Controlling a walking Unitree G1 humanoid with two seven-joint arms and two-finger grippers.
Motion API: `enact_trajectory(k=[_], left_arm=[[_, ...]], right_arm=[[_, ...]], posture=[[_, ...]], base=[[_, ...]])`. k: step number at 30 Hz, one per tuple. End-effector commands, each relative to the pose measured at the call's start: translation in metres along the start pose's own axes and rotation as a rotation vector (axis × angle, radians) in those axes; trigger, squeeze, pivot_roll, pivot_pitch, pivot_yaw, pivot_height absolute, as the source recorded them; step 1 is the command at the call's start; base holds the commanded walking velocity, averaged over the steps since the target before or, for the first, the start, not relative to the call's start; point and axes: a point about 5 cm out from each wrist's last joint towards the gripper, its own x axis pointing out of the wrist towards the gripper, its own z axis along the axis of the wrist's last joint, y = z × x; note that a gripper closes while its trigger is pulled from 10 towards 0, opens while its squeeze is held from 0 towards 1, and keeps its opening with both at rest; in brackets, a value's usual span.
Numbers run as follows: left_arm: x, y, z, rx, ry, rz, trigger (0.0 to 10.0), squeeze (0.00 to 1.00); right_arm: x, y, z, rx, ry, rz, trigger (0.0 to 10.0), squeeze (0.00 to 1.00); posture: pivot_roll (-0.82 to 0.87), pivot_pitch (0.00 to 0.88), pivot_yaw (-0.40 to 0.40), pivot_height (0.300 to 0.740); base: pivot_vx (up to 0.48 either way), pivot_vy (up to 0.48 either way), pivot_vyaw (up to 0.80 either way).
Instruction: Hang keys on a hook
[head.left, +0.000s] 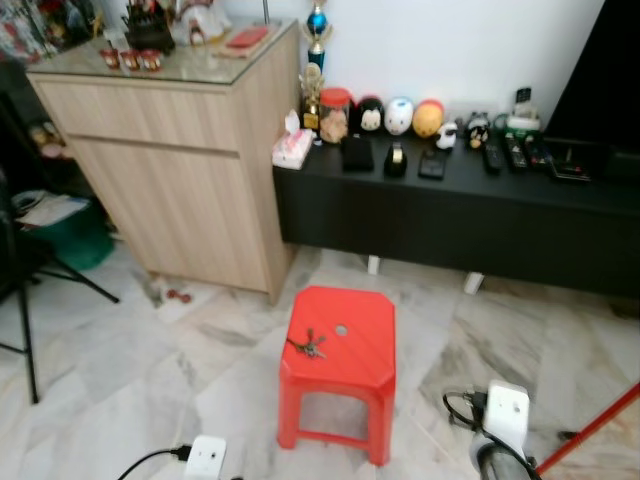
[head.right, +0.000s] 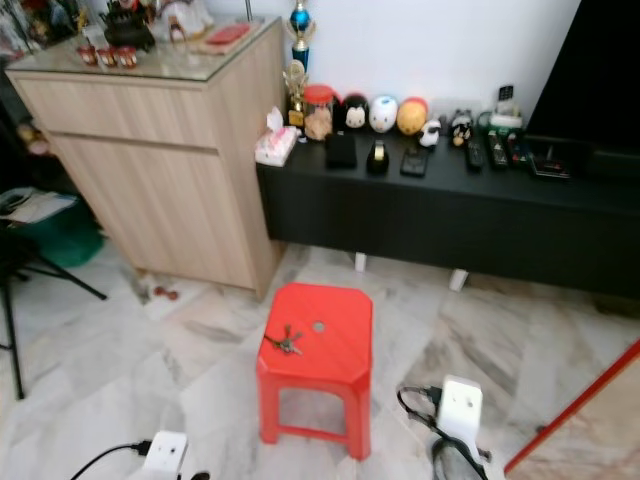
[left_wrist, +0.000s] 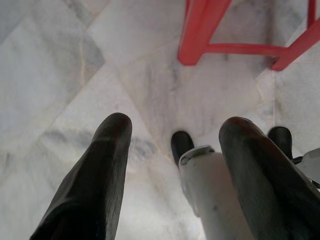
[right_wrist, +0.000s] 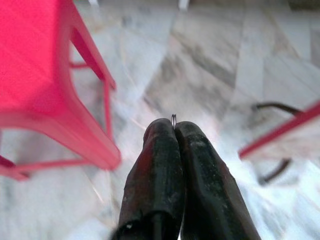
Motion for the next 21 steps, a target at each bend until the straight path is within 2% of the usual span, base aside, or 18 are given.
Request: enact_trajectory(k=[1, 4, 6, 7, 8, 10, 14, 15, 21], left_arm=[[-0.001, 0.004, -0.003, 0.011, 0.022, 0.011, 10.0, 0.00], [-0.001, 0.004, -0.003, 0.012, 0.024, 0.012, 10.0, 0.00], [-0.001, 0.004, -0.003, 0.020, 0.024, 0.012, 10.0, 0.00], [-0.001, 0.004, -0.003, 0.026, 0.024, 0.013, 10.0, 0.00], [-0.001, 0.004, -0.003, 0.026, 0.024, 0.013, 10.0, 0.00], [-0.001, 0.005, -0.003, 0.029, 0.023, 0.013, 10.0, 0.00], [-0.001, 0.005, -0.003, 0.029, 0.023, 0.014, 10.0, 0.00], [-0.001, 0.005, -0.003, 0.029, 0.024, 0.014, 10.0, 0.00], [-0.001, 0.004, -0.004, 0.030, 0.026, 0.013, 10.0, 0.00]], right_arm=[[-0.002, 0.000, -0.009, 0.023, 0.034, -0.007, 10.0, 0.00], [-0.005, -0.005, -0.020, 0.031, 0.087, -0.021, 10.0, 0.00], [-0.009, -0.012, -0.035, 0.074, 0.162, -0.054, 10.0, 0.00], [-0.013, -0.019, -0.046, 0.130, 0.219, -0.095, 10.0, 0.00], [-0.013, -0.019, -0.046, 0.130, 0.219, -0.095, 10.0, 0.00], [-0.017, -0.025, -0.057, 0.221, 0.266, -0.145, 10.0, 0.00], [-0.019, -0.028, -0.062, 0.290, 0.280, -0.170, 10.0, 0.00], [-0.020, -0.028, -0.063, 0.314, 0.282, -0.174, 10.0, 0.00], [-0.019, -0.026, -0.062, 0.316, 0.278, -0.153, 10.0, 0.00]], posture=[[0.02, 0.028, -0.008, 0.740], [0.01, 0.028, -0.007, 0.740], [0.01, 0.027, -0.006, 0.740], [0.01, 0.029, -0.004, 0.740], [0.01, 0.029, -0.004, 0.740], [0.02, 0.029, -0.003, 0.740], [0.01, 0.030, -0.001, 0.740], [0.01, 0.029, -0.001, 0.740], [0.02, 0.028, -0.003, 0.740]], base=[[0.000, 0.000, 0.00], [0.000, 0.000, 0.00], [0.000, 0.000, 0.00], [0.000, 0.000, 0.00], [0.000, 0.000, 0.00], [0.000, -0.127, 0.00], [0.000, -0.258, 0.00], [0.000, -0.262, -0.52], [0.000, -0.264, -0.75]])
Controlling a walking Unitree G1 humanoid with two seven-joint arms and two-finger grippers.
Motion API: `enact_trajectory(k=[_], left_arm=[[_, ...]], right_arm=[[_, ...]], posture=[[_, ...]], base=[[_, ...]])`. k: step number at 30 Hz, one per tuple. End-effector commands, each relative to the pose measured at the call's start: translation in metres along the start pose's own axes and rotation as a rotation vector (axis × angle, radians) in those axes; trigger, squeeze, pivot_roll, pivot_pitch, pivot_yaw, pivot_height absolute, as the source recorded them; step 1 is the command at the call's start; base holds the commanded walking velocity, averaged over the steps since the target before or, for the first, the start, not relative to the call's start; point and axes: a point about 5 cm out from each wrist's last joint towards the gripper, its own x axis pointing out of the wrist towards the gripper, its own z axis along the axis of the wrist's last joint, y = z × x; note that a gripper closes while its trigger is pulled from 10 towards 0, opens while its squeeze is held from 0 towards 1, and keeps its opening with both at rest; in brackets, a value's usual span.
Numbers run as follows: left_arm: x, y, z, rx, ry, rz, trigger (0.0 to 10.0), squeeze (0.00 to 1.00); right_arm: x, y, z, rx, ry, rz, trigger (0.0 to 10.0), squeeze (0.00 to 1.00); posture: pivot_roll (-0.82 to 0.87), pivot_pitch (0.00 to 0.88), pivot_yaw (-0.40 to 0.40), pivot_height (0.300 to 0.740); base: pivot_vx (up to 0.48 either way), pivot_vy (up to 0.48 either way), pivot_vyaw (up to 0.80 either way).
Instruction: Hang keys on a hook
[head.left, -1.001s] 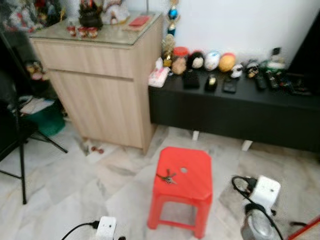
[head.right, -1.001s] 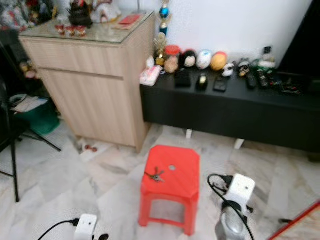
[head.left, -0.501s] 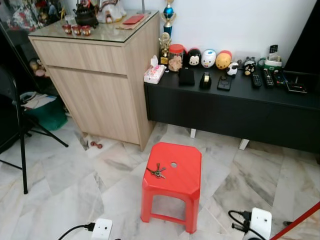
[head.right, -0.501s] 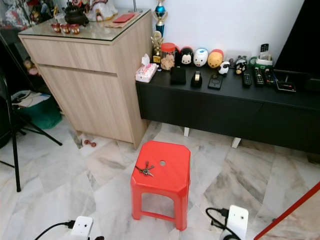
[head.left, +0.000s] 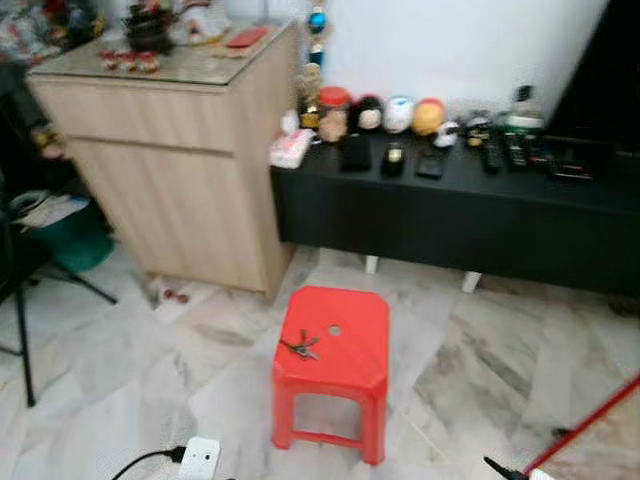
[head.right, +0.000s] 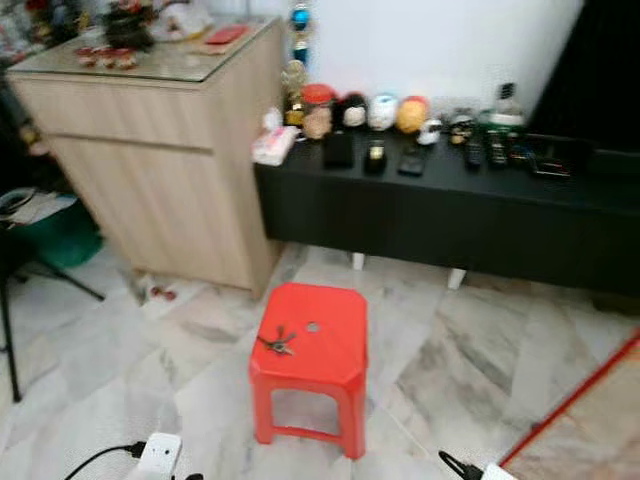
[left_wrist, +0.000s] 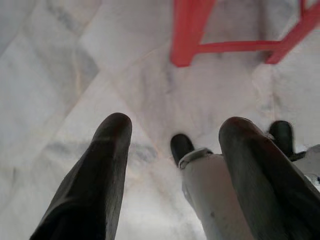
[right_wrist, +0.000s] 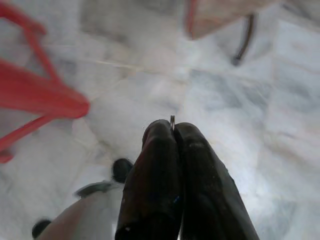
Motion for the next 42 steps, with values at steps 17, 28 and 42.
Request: enact_trajectory(k=[17, 28, 42], left_arm=[[0.000, 0.001, -0.003, 0.022, 0.019, 0.003, 10.0, 0.00], [0.000, 0.000, -0.003, 0.023, 0.020, 0.000, 10.0, 0.00], [-0.001, -0.001, -0.005, 0.028, 0.028, -0.006, 10.0, 0.00]], right_arm=[[0.001, 0.010, 0.006, 0.043, -0.030, 0.055, 10.0, 0.00], [0.002, 0.018, 0.013, 0.025, -0.050, 0.098, 10.0, 0.00], [0.004, 0.028, 0.030, 0.026, -0.107, 0.126, 10.0, 0.00]], posture=[[0.01, 0.027, -0.002, 0.740], [0.01, 0.014, 0.000, 0.740], [0.00, 0.000, 0.005, 0.740]], base=[[0.000, -0.270, -0.20], [0.000, -0.278, 0.00], [0.000, -0.327, 0.00]])
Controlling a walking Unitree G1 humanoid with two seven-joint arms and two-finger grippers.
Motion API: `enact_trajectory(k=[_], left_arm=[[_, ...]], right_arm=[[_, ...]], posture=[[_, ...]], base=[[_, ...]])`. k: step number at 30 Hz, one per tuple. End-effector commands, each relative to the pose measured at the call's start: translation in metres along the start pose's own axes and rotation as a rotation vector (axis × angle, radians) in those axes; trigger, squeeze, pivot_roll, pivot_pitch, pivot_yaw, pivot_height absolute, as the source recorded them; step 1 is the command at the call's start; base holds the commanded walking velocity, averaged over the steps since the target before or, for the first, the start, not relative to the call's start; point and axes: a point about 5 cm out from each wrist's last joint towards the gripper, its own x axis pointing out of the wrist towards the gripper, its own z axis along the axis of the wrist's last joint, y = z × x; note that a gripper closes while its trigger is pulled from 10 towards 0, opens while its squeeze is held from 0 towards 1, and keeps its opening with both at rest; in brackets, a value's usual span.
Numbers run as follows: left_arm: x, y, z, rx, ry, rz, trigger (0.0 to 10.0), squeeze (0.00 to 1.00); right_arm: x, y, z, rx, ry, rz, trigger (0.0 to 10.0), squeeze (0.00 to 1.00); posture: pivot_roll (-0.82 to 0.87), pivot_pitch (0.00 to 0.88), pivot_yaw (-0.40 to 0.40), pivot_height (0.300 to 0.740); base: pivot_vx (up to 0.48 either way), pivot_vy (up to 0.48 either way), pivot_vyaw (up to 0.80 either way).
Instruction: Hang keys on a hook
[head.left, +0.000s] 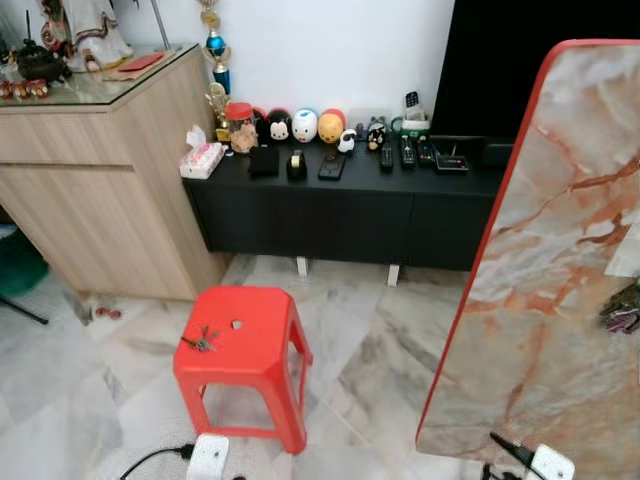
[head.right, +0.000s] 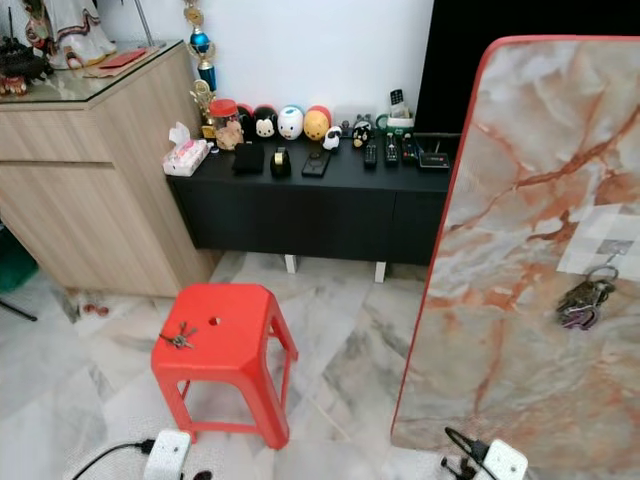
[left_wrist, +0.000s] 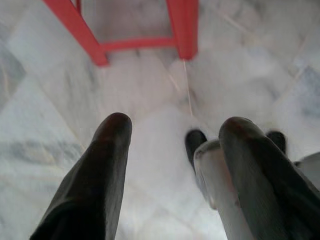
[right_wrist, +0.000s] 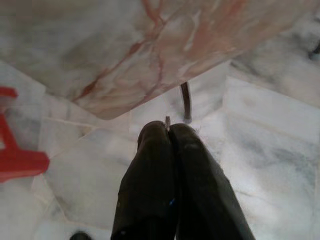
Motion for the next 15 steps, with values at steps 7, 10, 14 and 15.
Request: enact_trajectory(k=[7, 10, 14, 15], left_arm=[[0.001, -0.005, 0.000, 0.021, 0.013, -0.016, 10.0, 0.00], [0.001, -0.005, 0.000, 0.022, 0.013, -0.016, 10.0, 0.00], [0.001, -0.004, 0.000, 0.027, 0.014, -0.017, 10.0, 0.00], [0.001, -0.003, 0.000, 0.028, 0.014, -0.017, 10.0, 0.00]], right_arm=[[0.003, 0.001, 0.016, 0.009, -0.054, -0.002, 10.0, 0.00], [0.004, 0.004, 0.021, -0.012, -0.068, 0.003, 10.0, 0.00], [0.005, 0.009, 0.026, -0.017, -0.097, 0.010, 10.0, 0.00], [0.006, 0.012, 0.029, -0.007, -0.114, 0.012, 10.0, 0.00]], posture=[[0.00, 0.000, 0.007, 0.740], [0.00, 0.000, 0.010, 0.740], [0.00, 0.000, 0.013, 0.740], [0.00, 0.000, 0.015, 0.740]], base=[[0.000, -0.326, 0.00], [0.000, -0.326, 0.00], [0.000, -0.326, 0.00], [0.000, -0.326, 0.00]])
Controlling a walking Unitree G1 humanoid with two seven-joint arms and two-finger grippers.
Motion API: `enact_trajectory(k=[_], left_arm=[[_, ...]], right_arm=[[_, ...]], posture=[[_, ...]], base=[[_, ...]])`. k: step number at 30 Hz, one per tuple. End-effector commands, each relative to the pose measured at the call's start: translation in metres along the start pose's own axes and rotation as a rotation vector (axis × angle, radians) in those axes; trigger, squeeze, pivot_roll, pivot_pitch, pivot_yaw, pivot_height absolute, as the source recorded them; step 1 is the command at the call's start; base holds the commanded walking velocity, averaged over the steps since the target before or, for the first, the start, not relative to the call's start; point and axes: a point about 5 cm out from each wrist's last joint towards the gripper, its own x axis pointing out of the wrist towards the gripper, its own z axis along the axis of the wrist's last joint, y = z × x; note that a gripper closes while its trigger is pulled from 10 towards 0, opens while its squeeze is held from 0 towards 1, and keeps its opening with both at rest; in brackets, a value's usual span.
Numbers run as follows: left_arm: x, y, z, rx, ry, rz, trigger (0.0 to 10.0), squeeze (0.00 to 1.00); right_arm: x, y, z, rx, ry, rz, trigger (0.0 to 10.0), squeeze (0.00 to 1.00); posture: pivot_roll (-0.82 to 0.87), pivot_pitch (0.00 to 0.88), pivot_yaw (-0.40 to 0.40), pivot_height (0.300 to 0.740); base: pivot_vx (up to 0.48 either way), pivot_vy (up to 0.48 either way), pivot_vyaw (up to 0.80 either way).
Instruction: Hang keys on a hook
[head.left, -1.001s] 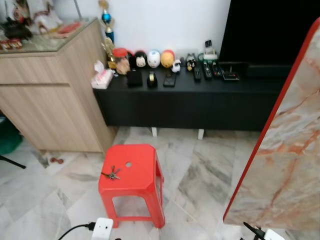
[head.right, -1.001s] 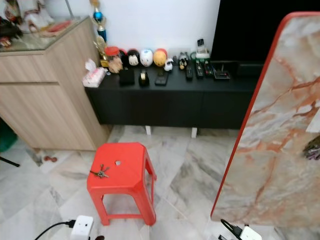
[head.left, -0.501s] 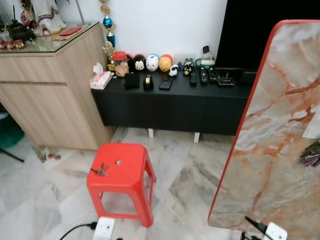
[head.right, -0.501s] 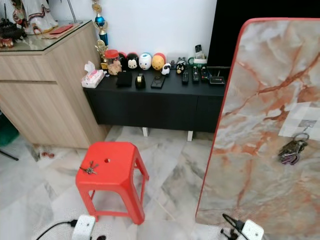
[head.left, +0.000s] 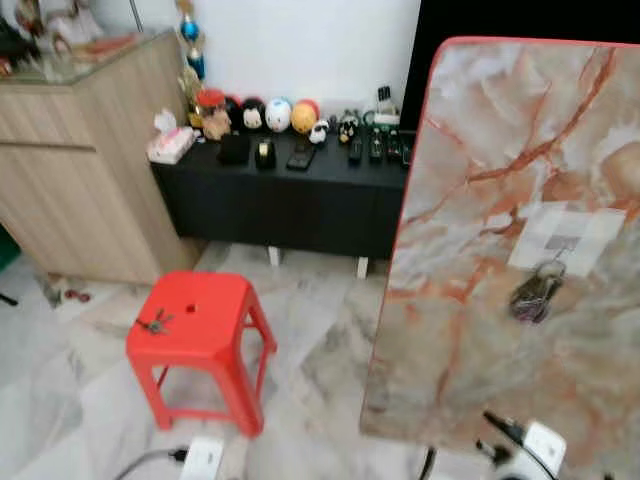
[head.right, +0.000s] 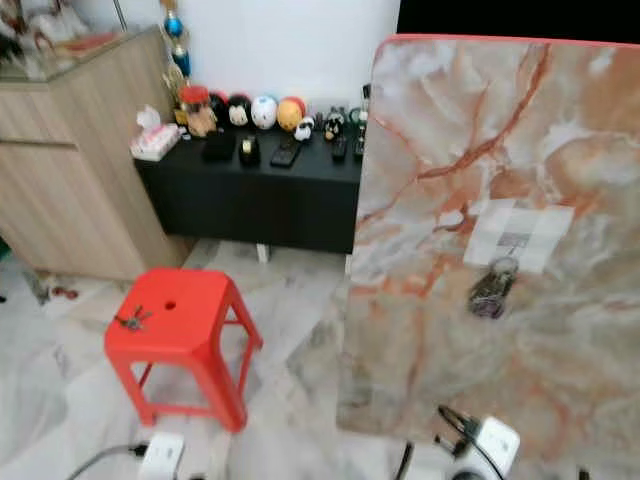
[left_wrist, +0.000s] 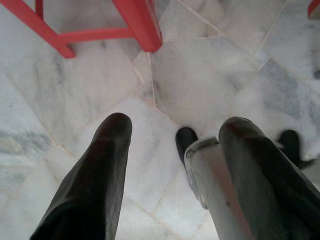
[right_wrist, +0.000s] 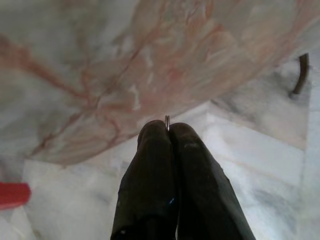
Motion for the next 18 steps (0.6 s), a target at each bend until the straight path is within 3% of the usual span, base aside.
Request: enact_trajectory(k=[1, 4, 9, 15, 18], left_arm=[[0.000, -0.005, -0.002, 0.024, 0.010, -0.016, 10.0, 0.00], [0.000, -0.004, -0.001, 0.026, 0.009, -0.015, 10.0, 0.00], [0.000, -0.003, 0.000, 0.018, 0.004, -0.010, 10.0, 0.00], [0.000, -0.003, 0.000, 0.000, 0.002, -0.006, 10.0, 0.00], [0.000, -0.003, 0.000, 0.000, 0.003, -0.004, 10.0, 0.00]], right_arm=[[0.001, -0.005, 0.008, 0.000, -0.039, -0.018, 10.0, 0.00], [0.003, 0.000, 0.020, -0.026, -0.103, -0.028, 10.0, 0.00], [0.006, 0.009, 0.038, 0.014, -0.176, -0.014, 10.0, 0.00], [0.006, 0.017, 0.057, 0.002, -0.278, -0.040, 10.0, 0.00], [0.004, 0.021, 0.072, -0.045, -0.381, -0.061, 10.0, 0.00]], posture=[[0.00, 0.000, 0.015, 0.740], [0.00, 0.000, 0.015, 0.740], [0.00, 0.000, 0.014, 0.740], [0.00, 0.000, 0.016, 0.740], [0.01, 0.000, 0.016, 0.740]], base=[[0.000, -0.330, 0.00], [0.000, -0.329, 0.00], [0.000, -0.337, 0.00], [0.000, 0.000, 0.00], [0.000, 0.000, 0.00]])
